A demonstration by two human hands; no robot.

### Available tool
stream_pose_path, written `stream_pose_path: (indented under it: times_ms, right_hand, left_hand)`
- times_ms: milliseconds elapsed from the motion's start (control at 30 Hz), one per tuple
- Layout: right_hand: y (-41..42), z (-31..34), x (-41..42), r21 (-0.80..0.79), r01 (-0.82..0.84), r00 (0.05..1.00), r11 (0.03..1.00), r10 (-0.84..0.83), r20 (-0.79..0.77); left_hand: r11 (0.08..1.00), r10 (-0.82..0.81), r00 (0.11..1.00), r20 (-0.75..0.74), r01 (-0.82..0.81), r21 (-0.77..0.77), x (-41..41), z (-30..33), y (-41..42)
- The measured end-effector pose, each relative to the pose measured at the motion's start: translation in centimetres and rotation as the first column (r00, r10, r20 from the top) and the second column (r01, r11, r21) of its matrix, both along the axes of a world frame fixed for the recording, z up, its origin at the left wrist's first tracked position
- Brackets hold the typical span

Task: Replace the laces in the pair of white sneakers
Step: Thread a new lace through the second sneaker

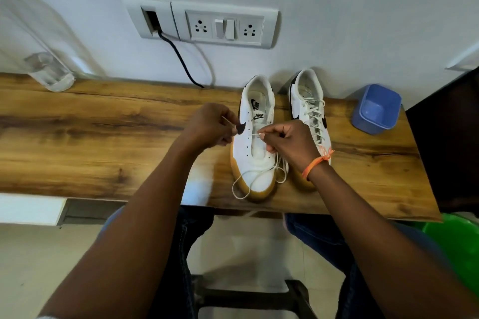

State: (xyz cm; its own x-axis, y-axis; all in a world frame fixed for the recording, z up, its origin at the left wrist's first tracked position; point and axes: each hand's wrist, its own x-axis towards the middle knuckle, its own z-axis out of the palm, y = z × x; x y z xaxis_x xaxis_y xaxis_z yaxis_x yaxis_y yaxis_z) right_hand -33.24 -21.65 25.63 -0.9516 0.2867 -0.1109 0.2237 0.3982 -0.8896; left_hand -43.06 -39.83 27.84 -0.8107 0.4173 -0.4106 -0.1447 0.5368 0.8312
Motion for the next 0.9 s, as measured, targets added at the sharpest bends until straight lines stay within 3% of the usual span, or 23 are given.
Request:
stream_pose_path:
  times_ms: [100, 300, 500, 900]
  right_hand:
    - [-0.1, -1.5, 0.6, 0.184, 0.001, 1.0, 0.983, -0.007, 0.03]
    - [-2.1, -3.5, 2.2, 0.304, 0.039, 0.996, 0.952, -0.063, 0.068]
    - [-2.9, -3.8, 2.4, 0.445, 0.053, 0.997, 0.894, -0.069, 0.021]
    - [-2.7, -3.7, 2.0, 0.573, -0.001, 1.0, 0.82, 0.014, -0.017]
  left_hand:
    - [0.99, 0.103, 0.992, -0.075, -0.11, -0.084, 2.2, -1.6, -0.4]
    - [0.986, 0.155, 0.97, -0.189, -0.165, -0.039, 6.7, -5.1, 1.1]
    - [0.97, 0.24, 0.958, -0.156, -0.244, -0.01, 8.1, -6.7, 1.6]
    - [0.954, 0.297, 0.947, -0.121, -0.299, 0.003, 8.0, -7.3, 1.6]
